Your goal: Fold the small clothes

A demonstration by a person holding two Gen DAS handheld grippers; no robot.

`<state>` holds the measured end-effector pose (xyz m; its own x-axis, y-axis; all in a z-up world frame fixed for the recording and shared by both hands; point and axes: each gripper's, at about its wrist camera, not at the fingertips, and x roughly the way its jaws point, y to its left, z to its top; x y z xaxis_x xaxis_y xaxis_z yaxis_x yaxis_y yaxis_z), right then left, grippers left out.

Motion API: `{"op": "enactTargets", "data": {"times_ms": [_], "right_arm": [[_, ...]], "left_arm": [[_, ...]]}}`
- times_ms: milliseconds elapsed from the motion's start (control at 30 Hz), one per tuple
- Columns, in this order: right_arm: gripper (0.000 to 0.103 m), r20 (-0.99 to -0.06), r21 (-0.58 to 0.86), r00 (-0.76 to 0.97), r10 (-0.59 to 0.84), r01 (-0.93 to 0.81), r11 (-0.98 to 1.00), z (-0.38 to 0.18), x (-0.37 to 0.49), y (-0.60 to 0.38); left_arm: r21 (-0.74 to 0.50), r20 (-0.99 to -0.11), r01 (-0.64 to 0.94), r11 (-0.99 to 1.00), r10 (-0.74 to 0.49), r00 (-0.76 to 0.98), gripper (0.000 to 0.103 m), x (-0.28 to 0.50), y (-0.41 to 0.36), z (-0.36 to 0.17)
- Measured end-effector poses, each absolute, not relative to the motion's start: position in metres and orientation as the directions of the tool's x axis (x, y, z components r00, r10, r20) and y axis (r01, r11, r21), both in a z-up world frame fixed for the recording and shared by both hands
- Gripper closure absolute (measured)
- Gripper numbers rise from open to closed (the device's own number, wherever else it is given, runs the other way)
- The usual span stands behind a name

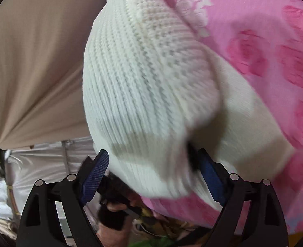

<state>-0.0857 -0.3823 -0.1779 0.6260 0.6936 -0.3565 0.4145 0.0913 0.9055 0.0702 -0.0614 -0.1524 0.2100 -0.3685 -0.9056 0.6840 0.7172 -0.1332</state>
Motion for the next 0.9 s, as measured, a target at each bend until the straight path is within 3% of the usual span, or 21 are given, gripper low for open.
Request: {"op": "enactTargets", "data": {"times_ms": [33,100,133,200,300,400,500,633,667,700,767,800,833,867,900], "right_arm": [[0.054,-0.342,0.911,0.617,0.708,0.402,0.090,-0.178,-0.078,-0.380],[0.087,-0.311,0.916,0.583,0.750,0.393,0.074,-0.171,-0.060,-0.373],[0.088,-0.326,0.919,0.583,0.744,0.381,0.104,-0.161,-0.058,-0.373],[0.088,-0.387,0.915,0.581,0.716,0.337,0.221,-0.134,-0.062,-0.378],[0.078,-0.467,0.876,0.554,0.690,0.398,0.273,-0.131,-0.096,-0.386],[0.051,-0.541,0.793,0.458,0.705,0.558,0.245,-0.161,-0.137,-0.372],[0.042,-0.578,0.725,0.428,0.695,0.659,0.198,-0.181,-0.173,-0.356],[0.031,-0.531,0.771,0.527,0.664,0.625,0.120,-0.188,-0.165,-0.359],[0.025,-0.502,0.792,0.549,0.669,0.602,0.101,-0.190,-0.156,-0.360],[0.010,-0.481,0.803,0.564,0.671,0.591,0.079,-0.189,-0.150,-0.358],[0.010,-0.505,0.805,0.545,0.669,0.577,0.139,-0.182,-0.135,-0.353],[0.053,-0.510,0.823,0.544,0.666,0.534,0.194,-0.177,-0.125,-0.349],[0.085,-0.517,0.822,0.527,0.674,0.526,0.220,-0.176,-0.117,-0.346],[0.086,-0.502,0.826,0.534,0.681,0.529,0.194,-0.175,-0.113,-0.346],[0.088,-0.493,0.835,0.550,0.674,0.518,0.187,-0.170,-0.108,-0.348]], "left_arm": [[-0.214,-0.906,0.667,0.714,-0.400,0.137,0.030,0.077,-0.061,-0.157],[-0.336,-0.889,0.616,0.713,-0.456,0.042,0.052,0.086,-0.058,-0.157],[-0.370,-0.880,0.607,0.703,-0.474,0.013,0.068,0.087,-0.057,-0.153],[-0.391,-0.871,0.603,0.695,-0.491,-0.001,0.073,0.081,-0.055,-0.143],[-0.385,-0.876,0.616,0.688,-0.482,-0.009,0.073,0.066,-0.051,-0.139],[-0.349,-0.892,0.612,0.710,-0.451,0.015,0.069,0.060,-0.050,-0.147],[-0.315,-0.901,0.600,0.735,-0.431,0.054,0.052,0.063,-0.050,-0.148],[-0.181,-0.924,0.637,0.750,-0.352,0.151,0.011,0.064,-0.054,-0.150],[-0.168,-0.925,0.644,0.746,-0.345,0.158,0.010,0.066,-0.056,-0.152],[-0.181,-0.925,0.649,0.739,-0.352,0.143,0.010,0.068,-0.056,-0.155],[-0.247,-0.921,0.621,0.744,-0.380,0.089,0.013,0.075,-0.053,-0.161],[-0.271,-0.911,0.604,0.750,-0.403,0.091,0.018,0.076,-0.051,-0.160],[-0.325,-0.895,0.603,0.729,-0.442,0.052,0.047,0.077,-0.052,-0.158],[-0.387,-0.879,0.587,0.711,-0.476,-0.003,0.064,0.077,-0.051,-0.157],[-0.404,-0.878,0.552,0.729,-0.479,-0.009,0.066,0.076,-0.050,-0.154]]}}
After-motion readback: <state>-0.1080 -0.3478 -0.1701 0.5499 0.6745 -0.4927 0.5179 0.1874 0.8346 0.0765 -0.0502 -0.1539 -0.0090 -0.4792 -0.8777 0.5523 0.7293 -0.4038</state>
